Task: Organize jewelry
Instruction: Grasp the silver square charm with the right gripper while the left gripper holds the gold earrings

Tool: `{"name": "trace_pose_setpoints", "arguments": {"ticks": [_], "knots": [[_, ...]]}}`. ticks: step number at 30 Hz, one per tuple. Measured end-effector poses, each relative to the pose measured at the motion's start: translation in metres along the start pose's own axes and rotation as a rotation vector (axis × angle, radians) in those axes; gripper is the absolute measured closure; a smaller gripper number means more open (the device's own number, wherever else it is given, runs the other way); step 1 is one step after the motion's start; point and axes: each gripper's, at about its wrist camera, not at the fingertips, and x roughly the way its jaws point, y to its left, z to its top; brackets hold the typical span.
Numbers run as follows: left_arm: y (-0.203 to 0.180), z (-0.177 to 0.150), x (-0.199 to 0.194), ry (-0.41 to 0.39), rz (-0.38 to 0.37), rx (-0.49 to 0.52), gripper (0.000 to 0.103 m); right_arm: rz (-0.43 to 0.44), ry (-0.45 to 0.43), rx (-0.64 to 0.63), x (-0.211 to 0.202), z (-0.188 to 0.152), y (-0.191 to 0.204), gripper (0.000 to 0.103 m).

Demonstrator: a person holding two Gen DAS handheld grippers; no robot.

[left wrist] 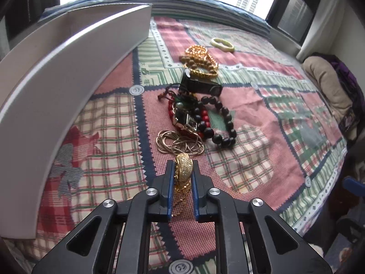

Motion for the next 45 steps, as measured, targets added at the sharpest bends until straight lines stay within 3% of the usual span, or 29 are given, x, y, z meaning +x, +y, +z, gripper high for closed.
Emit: {"name": "trace_pose_setpoints", "arguments": {"ticks": [11, 18, 20, 21, 24, 25, 28, 33, 37, 40, 45], "knots": [[0.036, 0.017, -0.099, -0.132, -0.110, -0.152, 0.092, 0.032, -0.009, -0.007, -0.003, 0.009, 0.005, 0.013], [0.045, 0.023, -0.150, -0.214, -0.081, -0.192, 0.092, 0.277, 0.058, -0.042, 0.028, 0.036, 0.025, 0.013], [0.046, 0.024, -0.164, -0.236, -0.067, -0.189, 0.092, 0.293, 0.063, -0.098, 0.044, 0.043, 0.040, 0.014], [0.048, 0.023, -0.170, -0.246, -0.058, -0.187, 0.092, 0.301, 0.058, -0.132, 0.051, 0.047, 0.048, 0.017], [0.052, 0.020, -0.179, -0.274, -0.016, -0.192, 0.092, 0.340, 0.075, -0.211, 0.078, 0.065, 0.068, 0.052], [0.054, 0.018, -0.180, -0.277, -0.008, -0.195, 0.092, 0.353, 0.093, -0.213, 0.089, 0.071, 0.071, 0.060], [0.060, 0.012, -0.179, -0.276, -0.016, -0.215, 0.092, 0.344, 0.118, -0.241, 0.120, 0.087, 0.080, 0.066], [0.068, 0.007, -0.179, -0.276, -0.018, -0.224, 0.092, 0.256, 0.106, -0.388, 0.155, 0.105, 0.098, 0.066], [0.073, 0.005, -0.181, -0.270, -0.022, -0.234, 0.092, 0.246, 0.186, -0.445, 0.185, 0.110, 0.102, 0.066], [0.077, 0.001, -0.186, -0.268, -0.028, -0.238, 0.092, 0.257, 0.199, -0.405, 0.179, 0.117, 0.095, 0.081], [0.075, 0.006, -0.194, -0.280, -0.036, -0.227, 0.092, 0.372, 0.154, -0.265, 0.121, 0.137, 0.079, 0.081]]}}
